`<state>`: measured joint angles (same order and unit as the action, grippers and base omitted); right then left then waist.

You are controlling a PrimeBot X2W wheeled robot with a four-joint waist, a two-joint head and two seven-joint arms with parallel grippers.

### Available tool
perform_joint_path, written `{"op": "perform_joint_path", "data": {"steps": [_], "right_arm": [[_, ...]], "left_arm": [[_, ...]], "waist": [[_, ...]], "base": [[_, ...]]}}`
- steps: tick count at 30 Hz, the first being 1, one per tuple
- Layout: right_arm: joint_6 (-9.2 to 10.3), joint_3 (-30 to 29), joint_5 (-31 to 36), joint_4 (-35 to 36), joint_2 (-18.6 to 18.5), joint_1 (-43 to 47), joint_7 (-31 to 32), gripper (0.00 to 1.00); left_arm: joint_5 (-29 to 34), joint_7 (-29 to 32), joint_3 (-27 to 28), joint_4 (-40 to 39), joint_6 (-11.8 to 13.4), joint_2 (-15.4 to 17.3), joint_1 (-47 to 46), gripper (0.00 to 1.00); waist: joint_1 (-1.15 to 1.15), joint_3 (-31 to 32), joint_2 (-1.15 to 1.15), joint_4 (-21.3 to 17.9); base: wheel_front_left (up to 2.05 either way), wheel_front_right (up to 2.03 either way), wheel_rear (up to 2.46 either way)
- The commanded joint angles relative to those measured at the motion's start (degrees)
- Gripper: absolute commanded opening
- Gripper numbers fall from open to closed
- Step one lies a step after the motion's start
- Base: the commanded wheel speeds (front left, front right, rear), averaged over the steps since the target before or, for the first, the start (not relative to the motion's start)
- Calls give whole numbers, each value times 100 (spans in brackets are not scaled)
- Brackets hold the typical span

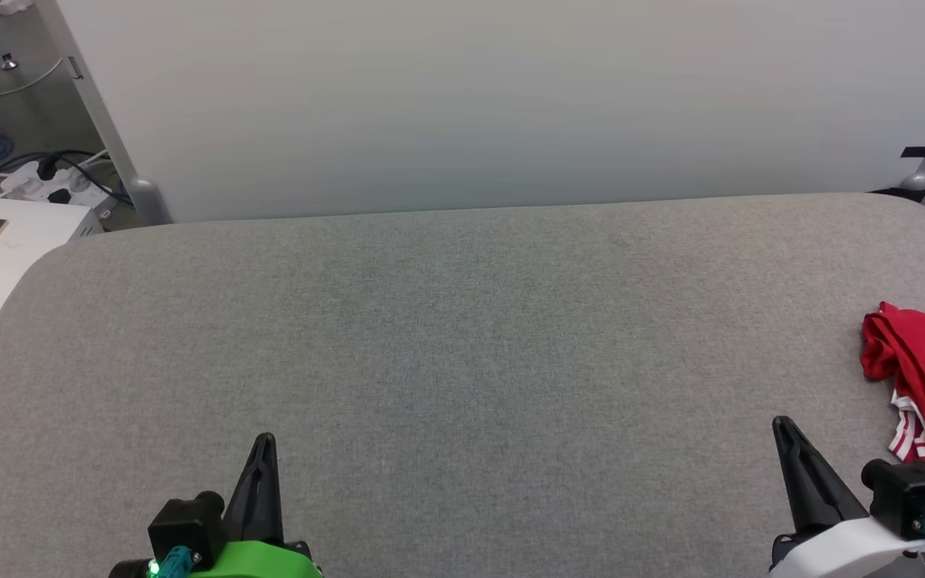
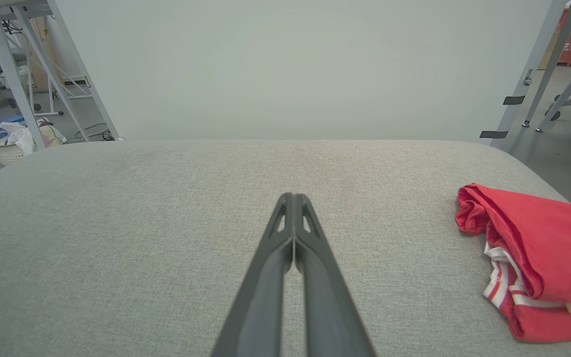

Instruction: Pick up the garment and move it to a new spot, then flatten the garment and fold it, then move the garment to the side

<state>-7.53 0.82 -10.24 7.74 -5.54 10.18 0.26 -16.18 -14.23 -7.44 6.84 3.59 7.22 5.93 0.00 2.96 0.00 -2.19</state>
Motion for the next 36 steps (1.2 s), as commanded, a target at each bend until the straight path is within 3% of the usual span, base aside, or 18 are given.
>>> {"op": "perform_joint_path", "data": {"steps": [1, 36], "right_arm": [[0, -3, 45, -25, 12, -45, -1, 0], [1, -26, 328, -242, 85, -326, -8, 0]], "left_arm": [[63, 31, 24, -26, -15, -13, -25, 0], [512, 433, 232, -216, -114, -135, -189, 0]], "waist": [[0, -4, 0, 3], [0, -88, 0, 66]], "base": [[0, 0, 0], [0, 0, 0]]}}
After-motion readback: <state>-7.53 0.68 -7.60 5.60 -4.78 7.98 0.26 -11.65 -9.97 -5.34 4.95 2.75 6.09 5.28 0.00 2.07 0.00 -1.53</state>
